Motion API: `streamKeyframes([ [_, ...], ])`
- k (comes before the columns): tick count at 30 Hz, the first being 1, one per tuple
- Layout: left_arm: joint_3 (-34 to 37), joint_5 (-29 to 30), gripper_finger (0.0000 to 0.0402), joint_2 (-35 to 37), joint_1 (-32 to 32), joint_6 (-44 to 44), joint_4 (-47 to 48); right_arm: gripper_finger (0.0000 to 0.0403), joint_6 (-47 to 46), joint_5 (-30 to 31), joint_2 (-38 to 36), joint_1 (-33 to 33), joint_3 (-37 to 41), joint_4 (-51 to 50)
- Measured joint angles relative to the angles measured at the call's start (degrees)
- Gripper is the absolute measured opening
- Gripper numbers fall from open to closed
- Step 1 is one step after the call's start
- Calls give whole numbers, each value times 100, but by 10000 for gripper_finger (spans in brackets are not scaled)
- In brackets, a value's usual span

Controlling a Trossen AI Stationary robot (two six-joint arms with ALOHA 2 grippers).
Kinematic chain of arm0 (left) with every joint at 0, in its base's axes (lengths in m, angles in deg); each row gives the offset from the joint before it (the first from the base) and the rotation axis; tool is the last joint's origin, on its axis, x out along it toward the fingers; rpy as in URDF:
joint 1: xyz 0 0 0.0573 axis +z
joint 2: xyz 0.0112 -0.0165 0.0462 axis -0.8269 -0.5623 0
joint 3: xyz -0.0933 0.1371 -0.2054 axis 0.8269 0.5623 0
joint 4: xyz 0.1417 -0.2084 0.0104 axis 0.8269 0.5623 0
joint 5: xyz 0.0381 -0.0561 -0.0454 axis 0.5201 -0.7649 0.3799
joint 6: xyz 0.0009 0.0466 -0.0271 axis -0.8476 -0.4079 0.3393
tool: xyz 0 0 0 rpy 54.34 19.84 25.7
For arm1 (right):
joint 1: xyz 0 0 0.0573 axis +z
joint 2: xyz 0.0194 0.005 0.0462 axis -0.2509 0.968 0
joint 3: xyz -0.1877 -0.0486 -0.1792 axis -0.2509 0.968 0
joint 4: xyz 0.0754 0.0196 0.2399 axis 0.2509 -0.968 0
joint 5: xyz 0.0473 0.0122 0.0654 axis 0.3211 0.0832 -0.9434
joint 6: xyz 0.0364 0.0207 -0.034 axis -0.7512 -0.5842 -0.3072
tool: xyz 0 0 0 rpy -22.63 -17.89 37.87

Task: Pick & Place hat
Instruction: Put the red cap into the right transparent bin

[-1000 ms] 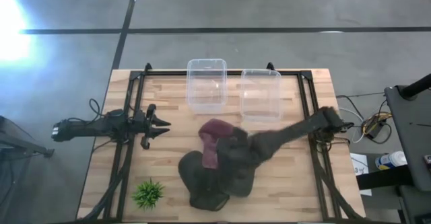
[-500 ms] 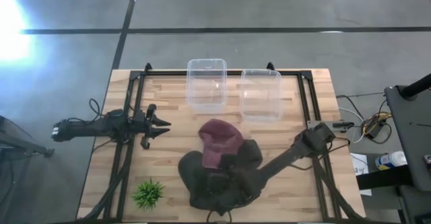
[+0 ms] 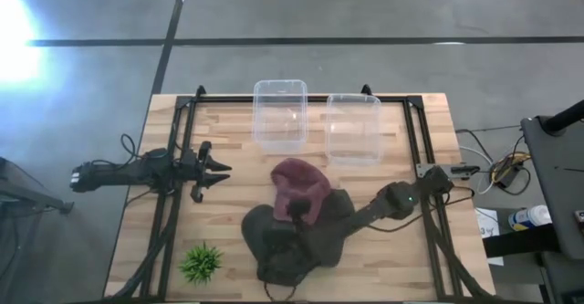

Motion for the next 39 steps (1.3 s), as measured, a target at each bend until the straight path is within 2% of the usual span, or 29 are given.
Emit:
streamKeyframes([
  [5, 0, 0, 104, 0, 2, 0, -2, 253, -61, -215, 153, -238, 24, -310],
  [9, 0, 0, 104, 0, 1, 0, -1, 228, -453, -319, 136, -445, 17, -391],
  [13, 0, 0, 104, 0, 2, 0, -1, 173, -837, -354, 159, -606, 33, -664],
  [19, 0, 0, 104, 0, 1, 0, -1, 37, -1235, -347, 60, -695, 23, -773],
  [20, 0, 0, 104, 0, 2, 0, 0, 25, -1281, -352, 7, -696, 6, -773],
  [26, 0, 0, 104, 0, 2, 0, 0, 13, -2089, -478, -654, -635, -11, -738],
  [32, 0, 0, 104, 0, 2, 0, 0, 13, -2801, 223, -1920, -533, -13, -762],
  [39, 0, 0, 104, 0, 2, 0, -1, 13, -2830, 1928, -3065, -475, 31, -1259],
])
